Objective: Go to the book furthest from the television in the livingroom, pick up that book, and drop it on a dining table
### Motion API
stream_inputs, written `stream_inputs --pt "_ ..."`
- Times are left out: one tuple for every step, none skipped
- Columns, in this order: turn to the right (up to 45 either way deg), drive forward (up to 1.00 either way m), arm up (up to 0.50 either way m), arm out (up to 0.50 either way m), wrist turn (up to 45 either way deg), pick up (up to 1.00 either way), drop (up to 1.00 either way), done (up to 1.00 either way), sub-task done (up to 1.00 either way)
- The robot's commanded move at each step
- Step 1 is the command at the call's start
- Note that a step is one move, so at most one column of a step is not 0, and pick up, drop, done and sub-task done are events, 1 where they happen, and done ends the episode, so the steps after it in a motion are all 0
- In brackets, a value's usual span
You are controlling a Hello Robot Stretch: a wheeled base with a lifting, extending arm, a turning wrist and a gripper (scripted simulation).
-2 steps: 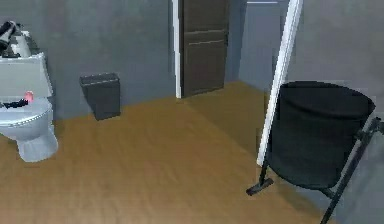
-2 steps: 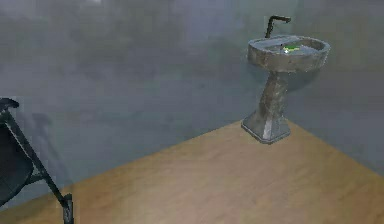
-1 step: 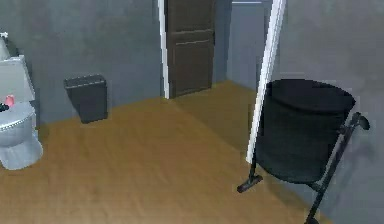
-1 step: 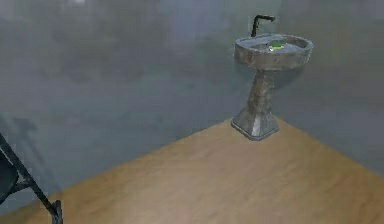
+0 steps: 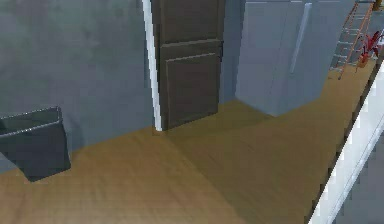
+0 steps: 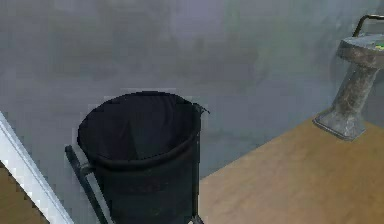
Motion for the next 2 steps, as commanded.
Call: stream_inputs --pt "9.0 0.00 0.00 0.00 0.0 0.00 0.00 0.00 0.00" --pt "0.0 0.95 0.00 0.00 0.0 0.00 0.00 0.00 0.00"
